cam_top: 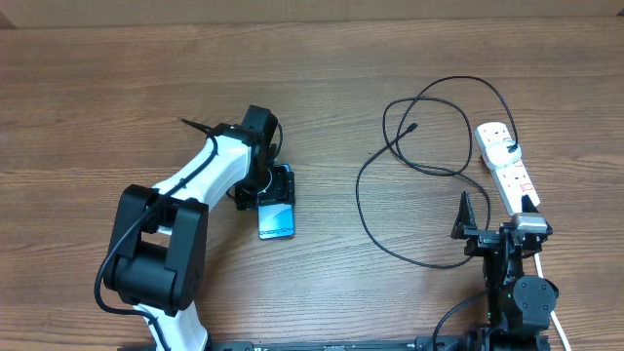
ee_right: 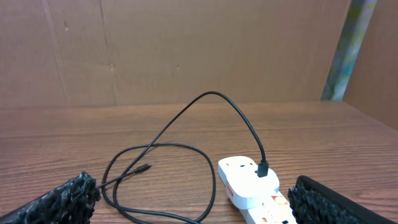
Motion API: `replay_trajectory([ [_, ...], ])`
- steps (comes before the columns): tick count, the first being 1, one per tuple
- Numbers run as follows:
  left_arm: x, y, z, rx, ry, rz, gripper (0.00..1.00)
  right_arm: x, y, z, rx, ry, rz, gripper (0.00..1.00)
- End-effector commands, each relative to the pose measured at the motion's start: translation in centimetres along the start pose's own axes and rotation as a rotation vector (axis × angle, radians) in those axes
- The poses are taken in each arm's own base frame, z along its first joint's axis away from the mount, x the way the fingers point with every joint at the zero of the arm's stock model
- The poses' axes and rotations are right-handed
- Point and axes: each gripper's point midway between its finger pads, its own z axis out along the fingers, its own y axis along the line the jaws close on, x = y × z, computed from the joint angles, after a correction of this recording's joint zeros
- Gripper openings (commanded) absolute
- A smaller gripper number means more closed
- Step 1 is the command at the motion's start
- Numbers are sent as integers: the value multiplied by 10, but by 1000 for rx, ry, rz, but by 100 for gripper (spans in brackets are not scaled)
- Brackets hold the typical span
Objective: Plug charger to phone and switch on socket
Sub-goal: 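Lift the phone with the left gripper and stand it upright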
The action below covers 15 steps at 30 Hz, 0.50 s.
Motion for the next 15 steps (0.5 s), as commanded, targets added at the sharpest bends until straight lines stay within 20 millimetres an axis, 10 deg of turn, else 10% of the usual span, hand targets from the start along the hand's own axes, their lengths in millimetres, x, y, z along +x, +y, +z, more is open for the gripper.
replay_trajectory([
  [1, 14, -29, 7, 205, 118, 8, 56, 2, 3, 0, -13, -1, -4, 100],
  [15, 23, -88, -44, 702, 251, -31, 54, 2, 3, 0, -13, -1, -4, 100],
])
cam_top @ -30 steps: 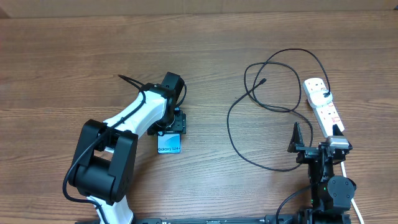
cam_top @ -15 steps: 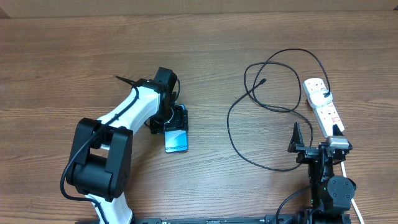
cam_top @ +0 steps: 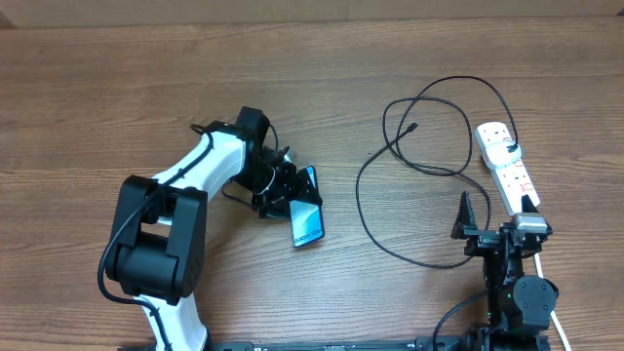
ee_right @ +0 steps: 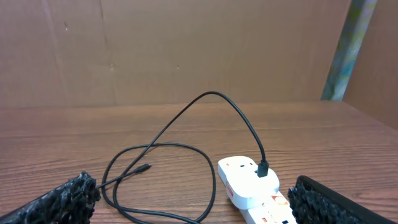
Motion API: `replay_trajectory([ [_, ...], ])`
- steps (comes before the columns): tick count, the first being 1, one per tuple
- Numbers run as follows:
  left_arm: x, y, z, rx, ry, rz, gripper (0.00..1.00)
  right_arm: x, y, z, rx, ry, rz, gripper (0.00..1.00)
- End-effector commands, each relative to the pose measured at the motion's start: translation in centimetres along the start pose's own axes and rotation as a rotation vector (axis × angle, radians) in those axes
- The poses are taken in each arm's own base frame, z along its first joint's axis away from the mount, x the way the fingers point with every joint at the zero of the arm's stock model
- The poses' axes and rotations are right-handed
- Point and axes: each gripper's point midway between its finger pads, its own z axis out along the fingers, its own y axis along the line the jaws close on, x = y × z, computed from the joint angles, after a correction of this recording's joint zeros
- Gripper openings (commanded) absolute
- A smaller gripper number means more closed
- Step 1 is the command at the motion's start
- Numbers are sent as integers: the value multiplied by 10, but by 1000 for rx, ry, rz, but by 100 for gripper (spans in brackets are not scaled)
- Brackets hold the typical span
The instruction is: Plug charger to phone and switch on socket
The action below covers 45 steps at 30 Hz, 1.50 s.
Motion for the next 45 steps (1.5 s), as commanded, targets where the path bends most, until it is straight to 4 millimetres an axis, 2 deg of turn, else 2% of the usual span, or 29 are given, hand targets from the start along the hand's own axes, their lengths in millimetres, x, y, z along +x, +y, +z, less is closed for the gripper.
replay_trajectory([
  [1, 5, -45, -17, 286, 60, 18, 54, 3, 3, 0, -13, -1, -5, 100],
  [7, 10, -75, -41, 530, 109, 8, 50, 3, 3, 0, -13, -1, -5, 100],
  [19, 16, -97, -61, 698, 152, 13, 46, 3, 3, 0, -13, -1, -5, 100],
  [37, 17, -100, -65, 728, 164, 8, 42, 2, 3, 0, -13, -1, -5, 100],
  [45, 17, -100, -65, 721, 191, -64, 43, 3, 3, 0, -13, -1, -5, 100],
])
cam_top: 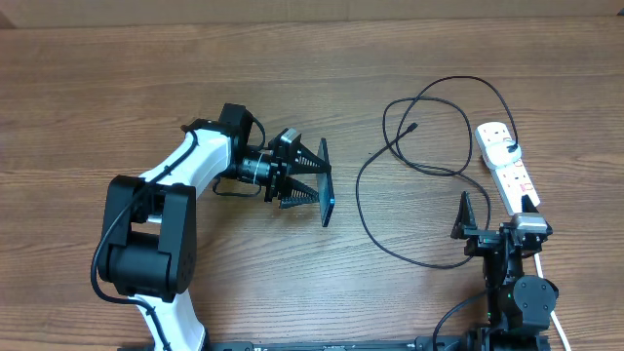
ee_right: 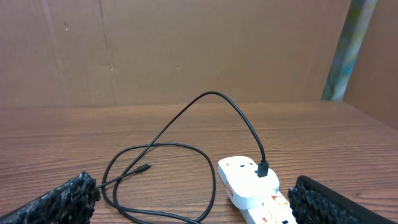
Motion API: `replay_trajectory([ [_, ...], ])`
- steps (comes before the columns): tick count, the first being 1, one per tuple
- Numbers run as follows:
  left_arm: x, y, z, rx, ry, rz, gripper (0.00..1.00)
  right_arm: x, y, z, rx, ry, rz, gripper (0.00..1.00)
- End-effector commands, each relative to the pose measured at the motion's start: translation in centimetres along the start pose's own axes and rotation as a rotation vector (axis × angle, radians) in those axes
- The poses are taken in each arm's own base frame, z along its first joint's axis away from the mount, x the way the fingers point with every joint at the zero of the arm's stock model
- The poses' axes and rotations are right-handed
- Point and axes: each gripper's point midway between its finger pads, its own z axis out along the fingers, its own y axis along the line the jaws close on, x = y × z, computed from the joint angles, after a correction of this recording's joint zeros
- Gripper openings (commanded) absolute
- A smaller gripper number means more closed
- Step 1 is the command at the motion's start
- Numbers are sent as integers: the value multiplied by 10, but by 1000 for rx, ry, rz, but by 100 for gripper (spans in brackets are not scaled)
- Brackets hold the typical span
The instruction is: Plug charger to phone and switch on socket
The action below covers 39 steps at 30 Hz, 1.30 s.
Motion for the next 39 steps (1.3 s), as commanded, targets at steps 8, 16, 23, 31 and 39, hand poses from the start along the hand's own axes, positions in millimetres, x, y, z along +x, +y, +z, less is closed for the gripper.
replay_trajectory([
  [8, 3, -24, -4, 115, 41, -75, 43, 3, 3, 0, -13, -1, -4, 100],
  [16, 4, -26, -4, 127, 46, -74, 43, 3, 3, 0, -13, -1, -4, 100],
  [23, 4, -26, -4, 126, 46, -74, 43, -4, 49, -6, -285, -4, 176, 100],
  [31, 4, -26, -4, 126, 46, -74, 43, -2, 127, -55, -778, 344, 831, 100],
  [39, 4, -26, -4, 125, 46, -74, 42, -15, 113, -43, -700, 194, 668, 100],
])
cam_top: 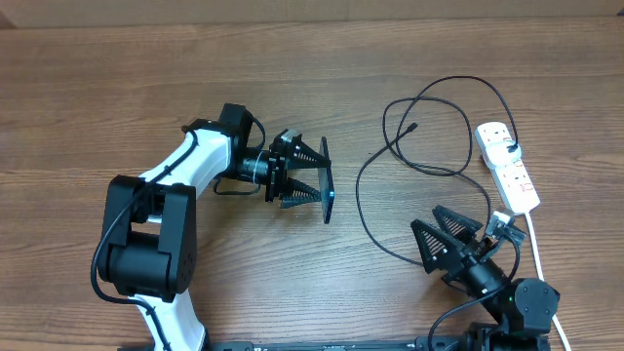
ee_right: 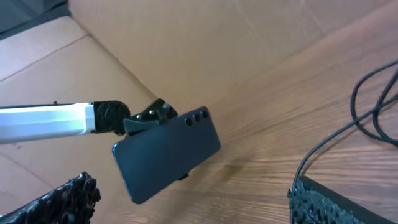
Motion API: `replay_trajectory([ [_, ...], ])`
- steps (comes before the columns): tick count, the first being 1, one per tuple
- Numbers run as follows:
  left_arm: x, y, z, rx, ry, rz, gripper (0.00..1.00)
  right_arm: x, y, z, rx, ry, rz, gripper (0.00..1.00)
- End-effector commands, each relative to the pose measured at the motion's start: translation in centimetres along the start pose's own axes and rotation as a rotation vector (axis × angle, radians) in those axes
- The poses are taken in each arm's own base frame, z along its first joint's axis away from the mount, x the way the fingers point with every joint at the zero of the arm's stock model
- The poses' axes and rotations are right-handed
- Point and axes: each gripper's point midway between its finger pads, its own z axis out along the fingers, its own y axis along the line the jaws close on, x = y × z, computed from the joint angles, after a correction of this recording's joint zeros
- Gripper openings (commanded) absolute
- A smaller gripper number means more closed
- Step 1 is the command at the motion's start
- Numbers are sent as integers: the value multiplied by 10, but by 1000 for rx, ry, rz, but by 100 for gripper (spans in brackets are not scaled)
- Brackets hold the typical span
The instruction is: Plug charger to phone and switch on socket
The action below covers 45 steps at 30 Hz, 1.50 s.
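My left gripper (cam_top: 323, 180) is shut on the dark phone (cam_top: 328, 200) and holds it on edge above the table's middle. In the right wrist view the phone's (ee_right: 168, 152) back and camera lenses face me. The right gripper (cam_top: 425, 216) is open and empty, low at the front right, pointing left toward the phone. The black charger cable (cam_top: 390, 146) lies looped on the table, its free plug end (cam_top: 414, 127) to the right of the phone. Its other end runs to the white power strip (cam_top: 507, 166).
The wooden table (cam_top: 117, 78) carries nothing else. A loop of the cable (ee_right: 373, 106) lies between my right gripper and the phone. Cardboard walls (ee_right: 186, 37) stand behind the table.
My right gripper has turned from facing the power strip to facing left at the phone, and sits further left. The left gripper holds the phone where it was.
At first the phone lay flat on the table under my left gripper. Then it was tilted and further right in the gripper. Later it was held on edge off the table. Now the right gripper points at it, still open.
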Motion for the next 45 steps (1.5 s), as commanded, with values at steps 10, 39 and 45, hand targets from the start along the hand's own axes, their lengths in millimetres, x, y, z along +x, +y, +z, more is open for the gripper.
replay_trajectory([
  [10, -1, -15, -3, 56, 18, 35, 42, -39, -9, -21, 381, 58, -124, 99],
  [39, -3, -16, -3, 57, 18, 59, 42, 64, 61, 119, 545, 273, -485, 100],
  [45, -3, -16, -3, 57, 18, 59, 42, 75, 56, 147, 559, 197, -480, 97],
])
